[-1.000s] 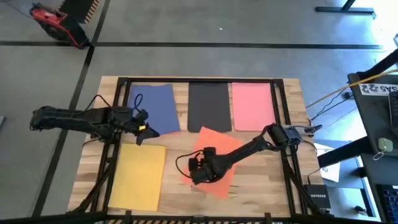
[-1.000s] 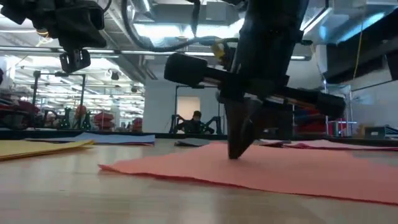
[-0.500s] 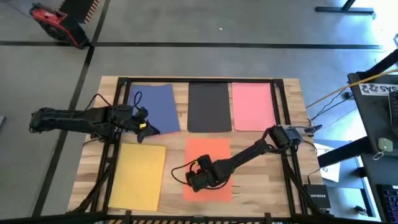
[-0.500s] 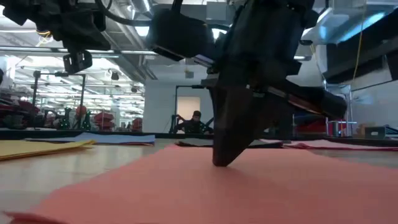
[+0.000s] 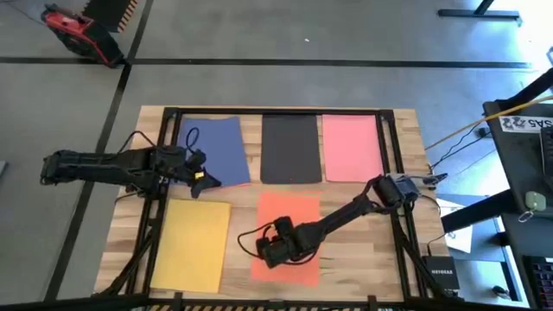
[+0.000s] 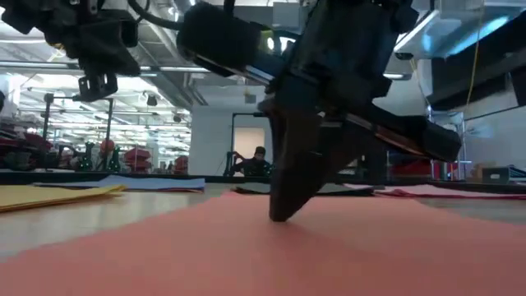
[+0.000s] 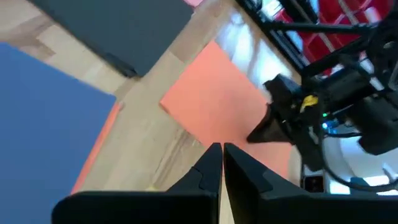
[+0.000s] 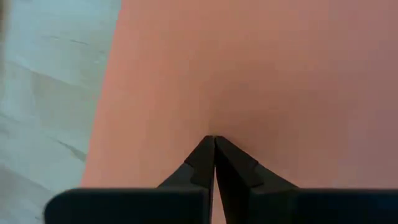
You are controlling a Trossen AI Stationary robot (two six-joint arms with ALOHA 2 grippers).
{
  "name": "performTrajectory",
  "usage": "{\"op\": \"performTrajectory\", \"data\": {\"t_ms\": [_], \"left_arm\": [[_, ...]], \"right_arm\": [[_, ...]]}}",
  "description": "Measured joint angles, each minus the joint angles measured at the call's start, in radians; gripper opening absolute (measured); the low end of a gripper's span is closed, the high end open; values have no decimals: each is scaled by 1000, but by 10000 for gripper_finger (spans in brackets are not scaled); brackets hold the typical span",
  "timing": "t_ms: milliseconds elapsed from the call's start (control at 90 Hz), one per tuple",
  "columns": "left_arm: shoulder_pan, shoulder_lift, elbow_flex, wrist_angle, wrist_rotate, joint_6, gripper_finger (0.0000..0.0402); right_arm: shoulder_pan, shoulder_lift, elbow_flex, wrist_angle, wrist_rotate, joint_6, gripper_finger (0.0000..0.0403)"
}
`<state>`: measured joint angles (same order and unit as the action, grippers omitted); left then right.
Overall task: Organize paper
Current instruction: Move the orange paper to the bottom center of the table
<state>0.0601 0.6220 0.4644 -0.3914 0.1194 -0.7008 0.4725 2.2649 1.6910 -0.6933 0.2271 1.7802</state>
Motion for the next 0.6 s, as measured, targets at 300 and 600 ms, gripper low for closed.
{"op": "performTrajectory", "data": {"t_ms": [300, 600], "left_arm": [[0, 0, 0, -20, 2, 37, 0], [0, 0, 0, -20, 4, 49, 0]], "right_arm": [[6, 2, 21, -26, 3, -56, 0], [5, 1, 23, -30, -1, -205, 0]]}}
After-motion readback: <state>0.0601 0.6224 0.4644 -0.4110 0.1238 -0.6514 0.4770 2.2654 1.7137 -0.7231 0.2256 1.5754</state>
